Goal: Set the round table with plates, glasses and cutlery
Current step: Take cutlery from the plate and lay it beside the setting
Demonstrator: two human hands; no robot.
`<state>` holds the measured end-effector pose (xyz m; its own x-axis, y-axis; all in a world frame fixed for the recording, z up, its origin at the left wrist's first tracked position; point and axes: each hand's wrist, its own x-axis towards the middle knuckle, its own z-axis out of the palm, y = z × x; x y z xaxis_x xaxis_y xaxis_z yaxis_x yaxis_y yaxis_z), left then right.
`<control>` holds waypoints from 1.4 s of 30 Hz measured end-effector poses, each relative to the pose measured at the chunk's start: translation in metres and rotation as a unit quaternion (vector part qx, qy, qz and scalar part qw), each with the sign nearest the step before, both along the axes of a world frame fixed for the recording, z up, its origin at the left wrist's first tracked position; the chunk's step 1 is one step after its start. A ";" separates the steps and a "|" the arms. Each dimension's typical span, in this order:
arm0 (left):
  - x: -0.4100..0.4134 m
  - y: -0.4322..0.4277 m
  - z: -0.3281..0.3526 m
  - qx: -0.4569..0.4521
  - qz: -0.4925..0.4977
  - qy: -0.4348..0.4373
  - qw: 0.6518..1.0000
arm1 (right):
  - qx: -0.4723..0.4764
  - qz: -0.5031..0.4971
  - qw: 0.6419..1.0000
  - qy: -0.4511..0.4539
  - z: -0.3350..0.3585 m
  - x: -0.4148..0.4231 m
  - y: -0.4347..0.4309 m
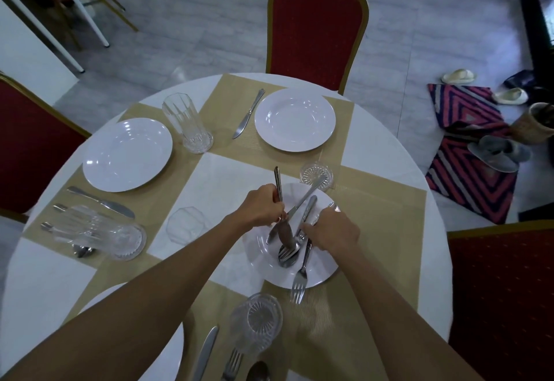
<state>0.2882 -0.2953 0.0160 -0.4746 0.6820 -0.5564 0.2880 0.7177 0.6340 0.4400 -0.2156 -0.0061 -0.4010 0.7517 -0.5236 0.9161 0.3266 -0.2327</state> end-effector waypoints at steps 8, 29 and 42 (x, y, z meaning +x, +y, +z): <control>0.001 -0.001 0.003 0.015 0.013 -0.003 1.000 | -0.114 -0.150 0.977 0.099 -0.004 0.003 -0.005; -0.126 0.037 0.044 0.088 0.160 0.112 0.977 | -0.012 0.017 0.953 0.302 0.033 -0.160 0.087; -0.243 0.117 0.013 0.042 0.166 0.187 0.967 | 0.038 0.082 0.935 0.343 0.013 -0.305 0.173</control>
